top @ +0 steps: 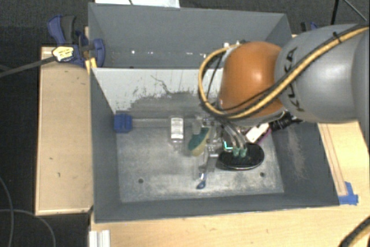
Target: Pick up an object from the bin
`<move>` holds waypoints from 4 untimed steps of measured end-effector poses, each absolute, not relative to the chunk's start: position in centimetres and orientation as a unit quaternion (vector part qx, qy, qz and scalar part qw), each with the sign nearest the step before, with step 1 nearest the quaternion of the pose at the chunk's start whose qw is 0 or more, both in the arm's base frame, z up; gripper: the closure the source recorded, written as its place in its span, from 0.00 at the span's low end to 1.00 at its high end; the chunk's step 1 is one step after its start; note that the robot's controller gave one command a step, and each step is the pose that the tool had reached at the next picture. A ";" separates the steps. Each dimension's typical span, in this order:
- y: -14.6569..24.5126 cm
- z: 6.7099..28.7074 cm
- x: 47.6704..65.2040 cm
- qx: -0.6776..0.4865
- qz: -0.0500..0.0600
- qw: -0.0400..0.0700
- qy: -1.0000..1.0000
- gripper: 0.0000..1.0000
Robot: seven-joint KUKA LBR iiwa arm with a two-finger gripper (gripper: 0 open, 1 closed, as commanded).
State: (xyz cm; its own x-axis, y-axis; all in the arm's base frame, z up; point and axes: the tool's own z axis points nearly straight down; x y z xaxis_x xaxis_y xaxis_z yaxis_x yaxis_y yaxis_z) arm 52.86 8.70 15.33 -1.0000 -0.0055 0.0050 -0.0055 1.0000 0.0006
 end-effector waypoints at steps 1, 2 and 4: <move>5.1 14.1 55.1 0.198 0.001 -0.003 -0.980 0.00; 5.3 8.4 58.7 0.313 -0.001 -0.003 -0.950 0.00; 6.3 25.8 56.4 0.298 0.001 -0.006 -0.954 1.00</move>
Offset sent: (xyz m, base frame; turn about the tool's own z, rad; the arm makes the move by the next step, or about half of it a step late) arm 0.0212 -0.0342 -0.0123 -0.3965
